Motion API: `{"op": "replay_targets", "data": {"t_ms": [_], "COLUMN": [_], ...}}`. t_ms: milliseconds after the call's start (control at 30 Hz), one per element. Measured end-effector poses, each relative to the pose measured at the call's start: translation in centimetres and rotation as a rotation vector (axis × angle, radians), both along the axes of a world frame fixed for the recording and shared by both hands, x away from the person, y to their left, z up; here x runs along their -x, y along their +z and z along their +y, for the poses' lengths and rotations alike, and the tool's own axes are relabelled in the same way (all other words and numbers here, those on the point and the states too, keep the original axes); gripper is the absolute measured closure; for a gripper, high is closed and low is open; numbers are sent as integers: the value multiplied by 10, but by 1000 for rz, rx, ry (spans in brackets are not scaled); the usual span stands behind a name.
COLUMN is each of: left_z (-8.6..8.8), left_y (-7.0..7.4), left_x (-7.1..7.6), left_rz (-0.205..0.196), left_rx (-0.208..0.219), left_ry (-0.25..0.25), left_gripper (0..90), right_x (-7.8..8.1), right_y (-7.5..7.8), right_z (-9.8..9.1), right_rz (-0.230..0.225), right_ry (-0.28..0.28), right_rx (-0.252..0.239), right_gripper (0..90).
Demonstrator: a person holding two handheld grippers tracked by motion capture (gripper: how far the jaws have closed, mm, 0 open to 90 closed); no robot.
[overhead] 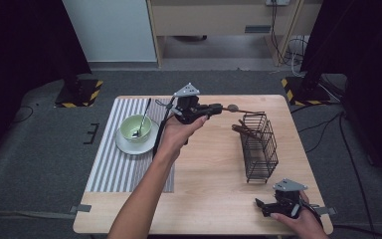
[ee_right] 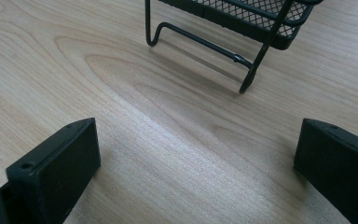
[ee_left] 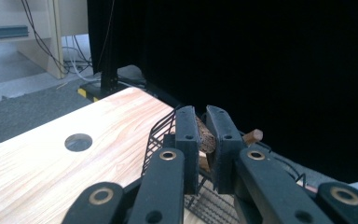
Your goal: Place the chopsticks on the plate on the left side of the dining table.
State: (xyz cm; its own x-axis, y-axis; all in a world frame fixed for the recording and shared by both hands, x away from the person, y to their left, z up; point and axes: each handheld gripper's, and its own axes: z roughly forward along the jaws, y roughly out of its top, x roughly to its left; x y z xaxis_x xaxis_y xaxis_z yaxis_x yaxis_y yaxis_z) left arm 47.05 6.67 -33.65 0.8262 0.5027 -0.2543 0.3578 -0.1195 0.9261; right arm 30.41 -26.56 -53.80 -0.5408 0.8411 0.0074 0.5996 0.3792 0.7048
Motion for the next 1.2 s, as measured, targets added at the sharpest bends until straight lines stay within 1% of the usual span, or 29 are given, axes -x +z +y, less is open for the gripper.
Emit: {"op": "replay_targets", "data": {"t_ms": [100, 167, 233, 300, 567, 700, 867, 1000, 1200], "left_z": [2, 4, 8, 12, 29, 37, 49, 60, 73], "left_y": [-1, -1, 1, 2, 0, -2, -3, -5, -10], "left_x": [-1, 0, 1, 2, 6, 8, 10, 12, 16], "left_rz": [2, -5, -10, -18, -30, -33, -38, -33, -29], "left_rx": [23, 31, 55, 68, 78, 79, 68, 81, 86], "left_ry": [15, 29, 43, 62, 142, 170, 200, 226, 270], "left_gripper": [833, 833, 833, 833, 833, 834, 834, 834, 834], "right_x": [0, 0, 0, 0, 0, 0, 0, 0, 0], "right_y": [0, 0, 0, 0, 0, 0, 0, 0, 0], "right_z": [0, 0, 0, 0, 0, 0, 0, 0, 0], "right_rz": [0, 0, 0, 0, 0, 0, 0, 0, 0], "right_ry": [0, 0, 0, 0, 0, 0, 0, 0, 0], "right_rx": [0, 0, 0, 0, 0, 0, 0, 0, 0], "right_gripper": [4, 4, 4, 4, 4, 3, 4, 4, 3]}}
